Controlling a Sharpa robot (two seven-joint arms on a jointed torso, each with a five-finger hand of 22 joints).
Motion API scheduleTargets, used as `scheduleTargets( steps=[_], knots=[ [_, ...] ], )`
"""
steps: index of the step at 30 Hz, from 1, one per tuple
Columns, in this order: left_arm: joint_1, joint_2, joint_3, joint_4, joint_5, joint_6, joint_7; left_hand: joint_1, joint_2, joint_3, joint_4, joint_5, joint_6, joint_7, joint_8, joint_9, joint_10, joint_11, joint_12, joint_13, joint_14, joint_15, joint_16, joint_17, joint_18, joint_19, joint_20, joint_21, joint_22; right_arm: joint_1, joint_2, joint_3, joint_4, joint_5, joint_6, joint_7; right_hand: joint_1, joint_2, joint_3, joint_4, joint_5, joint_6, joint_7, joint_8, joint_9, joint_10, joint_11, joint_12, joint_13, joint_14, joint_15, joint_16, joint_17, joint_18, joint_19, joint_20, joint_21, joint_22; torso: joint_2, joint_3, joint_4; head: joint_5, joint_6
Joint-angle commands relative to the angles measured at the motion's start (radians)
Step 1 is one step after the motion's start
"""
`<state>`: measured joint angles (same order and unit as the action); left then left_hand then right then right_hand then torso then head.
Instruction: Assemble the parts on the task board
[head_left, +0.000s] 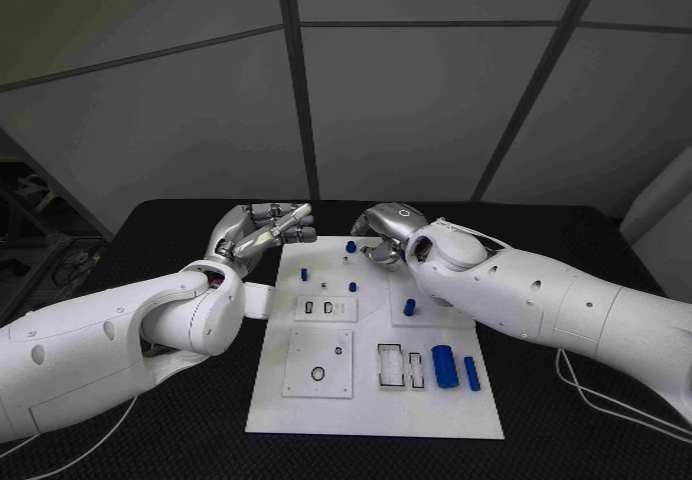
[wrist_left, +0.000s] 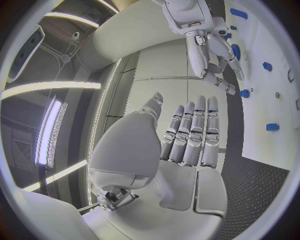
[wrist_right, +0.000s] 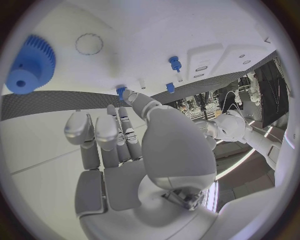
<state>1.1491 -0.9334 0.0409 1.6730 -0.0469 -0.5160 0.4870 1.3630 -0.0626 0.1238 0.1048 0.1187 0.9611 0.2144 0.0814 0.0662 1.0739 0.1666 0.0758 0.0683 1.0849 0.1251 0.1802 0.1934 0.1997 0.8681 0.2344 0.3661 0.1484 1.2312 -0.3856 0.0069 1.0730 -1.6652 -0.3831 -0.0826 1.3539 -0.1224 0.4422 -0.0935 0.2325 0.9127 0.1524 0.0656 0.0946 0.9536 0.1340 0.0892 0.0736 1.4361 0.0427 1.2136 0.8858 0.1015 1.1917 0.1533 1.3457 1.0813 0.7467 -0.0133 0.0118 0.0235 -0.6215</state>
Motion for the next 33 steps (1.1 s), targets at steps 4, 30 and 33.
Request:
scheduleTargets(
  steps=[4,30,33],
  knots=[
    [0.002,-0.006,0.001,-0.004,-0.008,0.02,0.0,-0.007,0.007,-0.001,-0.006,-0.003,0.0,0.006,-0.005,-0.001,-0.007,0.002,-0.006,-0.001,-0.007,-0.002,-0.007,0.001,-0.019,-0.01,0.0,-0.004,-0.001,0.004,-0.093,0.013,0.099,0.092,-0.067,-0.007,-0.002,0.002,-0.021,0.008,0.014,0.021,0.011,0.011,0.009,0.03,-0.011,0.041,0.003,0.0,-0.007,-0.003,0.001,0.006,0.001,-0.007,-0.006,0.004,-0.006,0.0022,-0.0076,-0.002,0.007],
    [0.002,-0.007,0.0,-0.022,-0.019,0.039,-0.011,-0.006,0.008,-0.001,-0.008,-0.003,0.0,0.005,-0.005,-0.001,-0.008,0.002,-0.007,-0.001,-0.008,-0.001,-0.009,0.002,-0.019,-0.012,0.001,-0.005,-0.002,0.008,-0.301,0.056,0.217,0.235,0.197,-0.152,-0.049,-0.047,-0.216,0.121,0.092,0.008,-0.001,0.007,0.024,0.298,-0.073,0.719,0.608,0.089,-0.054,0.238,0.413,-0.062,0.248,-0.054,0.146,0.312,-0.008,0.0021,-0.0221,-0.005,0.013],
    [0.002,-0.005,0.0,-0.023,-0.019,0.04,-0.011,-0.006,0.008,-0.001,-0.008,-0.003,0.0,0.005,-0.005,-0.001,-0.008,0.002,-0.007,-0.001,-0.008,-0.001,-0.009,0.002,-0.019,-0.012,0.001,-0.005,-0.002,0.008,-0.282,0.056,0.192,0.238,0.226,-0.168,-0.036,-0.036,-0.287,0.166,0.079,-0.021,0.01,0.016,0.029,0.297,-0.06,0.947,0.853,0.101,-0.043,0.282,0.5,-0.067,0.265,-0.044,0.157,0.337,-0.008,0.002,-0.0213,-0.008,0.012]
  ],
)
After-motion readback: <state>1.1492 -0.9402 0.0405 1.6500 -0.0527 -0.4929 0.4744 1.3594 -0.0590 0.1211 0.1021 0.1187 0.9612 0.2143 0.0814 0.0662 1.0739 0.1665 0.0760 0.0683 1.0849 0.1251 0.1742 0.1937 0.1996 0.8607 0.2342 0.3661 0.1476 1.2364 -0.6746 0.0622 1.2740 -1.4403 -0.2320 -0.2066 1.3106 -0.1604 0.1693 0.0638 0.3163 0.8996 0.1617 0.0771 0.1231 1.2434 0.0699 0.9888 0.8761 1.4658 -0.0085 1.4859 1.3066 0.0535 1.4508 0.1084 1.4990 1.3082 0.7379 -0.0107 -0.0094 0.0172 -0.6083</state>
